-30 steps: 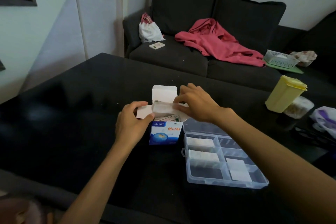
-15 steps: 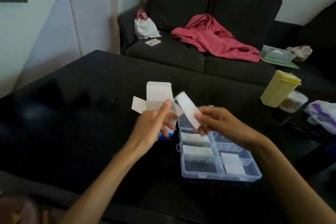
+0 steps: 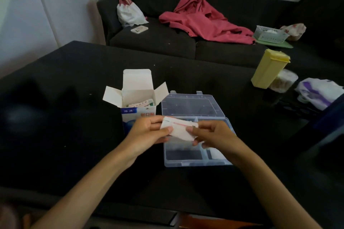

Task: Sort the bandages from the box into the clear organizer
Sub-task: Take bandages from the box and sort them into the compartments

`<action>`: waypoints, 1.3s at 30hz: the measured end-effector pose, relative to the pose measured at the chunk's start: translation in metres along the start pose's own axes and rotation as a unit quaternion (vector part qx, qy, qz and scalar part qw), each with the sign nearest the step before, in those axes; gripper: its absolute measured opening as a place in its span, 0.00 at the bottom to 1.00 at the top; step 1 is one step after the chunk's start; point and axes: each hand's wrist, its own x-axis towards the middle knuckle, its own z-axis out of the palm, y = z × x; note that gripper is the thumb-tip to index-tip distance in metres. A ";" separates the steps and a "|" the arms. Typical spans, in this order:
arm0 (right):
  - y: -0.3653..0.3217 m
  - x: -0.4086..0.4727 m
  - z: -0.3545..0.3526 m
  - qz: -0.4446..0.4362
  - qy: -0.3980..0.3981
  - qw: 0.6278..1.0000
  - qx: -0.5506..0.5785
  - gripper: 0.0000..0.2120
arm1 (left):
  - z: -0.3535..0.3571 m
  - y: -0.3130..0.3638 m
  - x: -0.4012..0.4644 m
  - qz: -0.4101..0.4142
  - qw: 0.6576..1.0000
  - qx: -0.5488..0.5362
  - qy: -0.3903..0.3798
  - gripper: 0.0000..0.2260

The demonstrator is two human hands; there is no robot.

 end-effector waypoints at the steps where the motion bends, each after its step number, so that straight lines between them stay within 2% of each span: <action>1: 0.001 0.001 -0.001 0.008 0.005 1.000 0.014 0.10 | 0.000 -0.001 0.000 0.004 1.000 -0.004 0.000 0.10; 6: 0.001 0.000 -0.009 0.041 0.009 0.994 0.104 0.11 | 0.001 -0.001 0.002 0.013 1.000 -0.003 -0.016 0.12; 11: 0.004 0.003 -0.006 0.011 0.064 0.996 0.055 0.12 | 0.002 -0.003 0.004 0.015 1.000 -0.016 -0.010 0.11; 15: 0.004 0.004 -0.005 -0.035 0.099 0.994 0.041 0.08 | 0.001 -0.004 0.005 0.013 1.000 -0.025 -0.012 0.11; 21: 0.003 0.007 -0.007 -0.016 0.051 0.997 0.050 0.12 | -0.002 -0.004 0.008 0.006 1.000 -0.017 0.005 0.08; 23: 0.002 0.007 -0.009 -0.034 0.102 0.992 0.065 0.10 | -0.002 -0.005 0.008 0.004 1.000 -0.022 0.012 0.08; 26: -0.001 0.005 -0.015 -0.115 0.186 0.970 0.108 0.06 | -0.001 -0.006 0.010 -0.005 0.999 -0.035 0.014 0.08; 29: -0.007 0.000 -0.019 -0.144 0.161 0.966 0.142 0.07 | 0.000 -0.006 0.011 -0.025 0.998 -0.053 0.011 0.08; 34: -0.003 0.000 -0.020 -0.017 0.060 0.992 0.113 0.09 | 0.001 -0.005 0.011 -0.040 0.996 -0.075 0.011 0.09; 36: 0.002 0.000 -0.017 0.015 0.064 0.992 0.104 0.10 | 0.001 -0.006 0.010 -0.033 0.996 -0.078 0.011 0.10; 39: 0.007 -0.001 -0.006 -0.010 0.073 0.994 0.076 0.09 | 0.004 -0.006 0.008 -0.025 0.995 -0.093 0.011 0.11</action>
